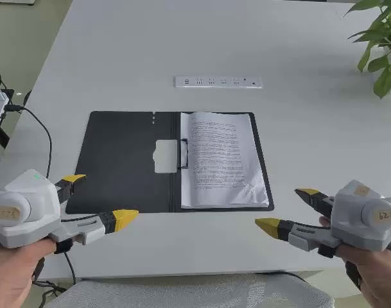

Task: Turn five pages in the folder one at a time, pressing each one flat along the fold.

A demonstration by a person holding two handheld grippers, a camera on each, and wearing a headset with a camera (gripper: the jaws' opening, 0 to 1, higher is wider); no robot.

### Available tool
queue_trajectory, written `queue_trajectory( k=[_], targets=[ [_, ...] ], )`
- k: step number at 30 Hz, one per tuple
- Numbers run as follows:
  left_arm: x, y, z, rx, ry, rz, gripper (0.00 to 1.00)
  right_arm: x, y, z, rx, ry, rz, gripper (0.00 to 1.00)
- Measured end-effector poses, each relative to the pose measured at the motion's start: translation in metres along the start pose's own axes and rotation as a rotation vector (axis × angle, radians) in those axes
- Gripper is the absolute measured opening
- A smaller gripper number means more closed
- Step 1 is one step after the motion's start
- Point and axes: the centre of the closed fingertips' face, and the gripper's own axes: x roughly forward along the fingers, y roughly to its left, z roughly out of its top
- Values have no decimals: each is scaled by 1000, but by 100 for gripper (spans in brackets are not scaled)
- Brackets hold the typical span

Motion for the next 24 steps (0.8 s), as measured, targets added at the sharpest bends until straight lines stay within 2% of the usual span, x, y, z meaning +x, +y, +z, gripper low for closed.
queue_trajectory(
  k=[12, 24],
  targets=[
    [1, -1, 2, 5, 4, -10, 82, 1, 3, -2, 15, 2, -2, 70],
    [-2, 4, 4, 3, 0, -2, 82, 1, 2, 0, 15, -3, -5, 70]
  ],
)
